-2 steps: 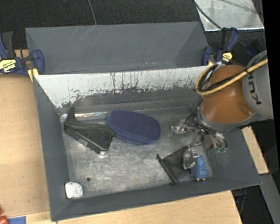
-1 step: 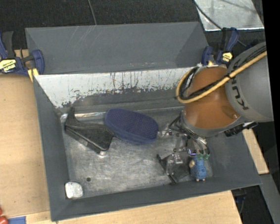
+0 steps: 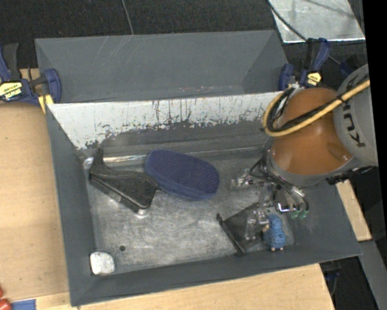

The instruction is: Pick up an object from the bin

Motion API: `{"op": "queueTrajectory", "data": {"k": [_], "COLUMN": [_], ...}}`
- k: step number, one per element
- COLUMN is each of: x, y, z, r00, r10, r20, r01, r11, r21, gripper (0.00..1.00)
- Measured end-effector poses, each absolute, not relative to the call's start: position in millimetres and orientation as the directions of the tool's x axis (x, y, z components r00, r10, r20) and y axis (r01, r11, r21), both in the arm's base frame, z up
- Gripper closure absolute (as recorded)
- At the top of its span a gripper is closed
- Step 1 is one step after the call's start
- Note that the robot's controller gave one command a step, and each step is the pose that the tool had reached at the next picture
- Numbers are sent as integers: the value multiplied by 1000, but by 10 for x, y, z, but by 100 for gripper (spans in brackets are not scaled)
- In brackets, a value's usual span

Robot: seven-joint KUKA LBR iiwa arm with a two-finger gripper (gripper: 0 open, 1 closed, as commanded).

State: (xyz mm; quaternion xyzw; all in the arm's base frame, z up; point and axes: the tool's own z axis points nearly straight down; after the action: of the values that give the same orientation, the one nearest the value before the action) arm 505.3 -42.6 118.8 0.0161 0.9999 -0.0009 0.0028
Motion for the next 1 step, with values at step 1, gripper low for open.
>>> {"op": "queueTrajectory", "data": {"k": [1], "x": [4930], "y": [-508], "z": [709], "r00": [-998], "r10": [63], "r20": [-9], "r01": [63], "r11": [998], "r21": [0], "gripper": [0]}}
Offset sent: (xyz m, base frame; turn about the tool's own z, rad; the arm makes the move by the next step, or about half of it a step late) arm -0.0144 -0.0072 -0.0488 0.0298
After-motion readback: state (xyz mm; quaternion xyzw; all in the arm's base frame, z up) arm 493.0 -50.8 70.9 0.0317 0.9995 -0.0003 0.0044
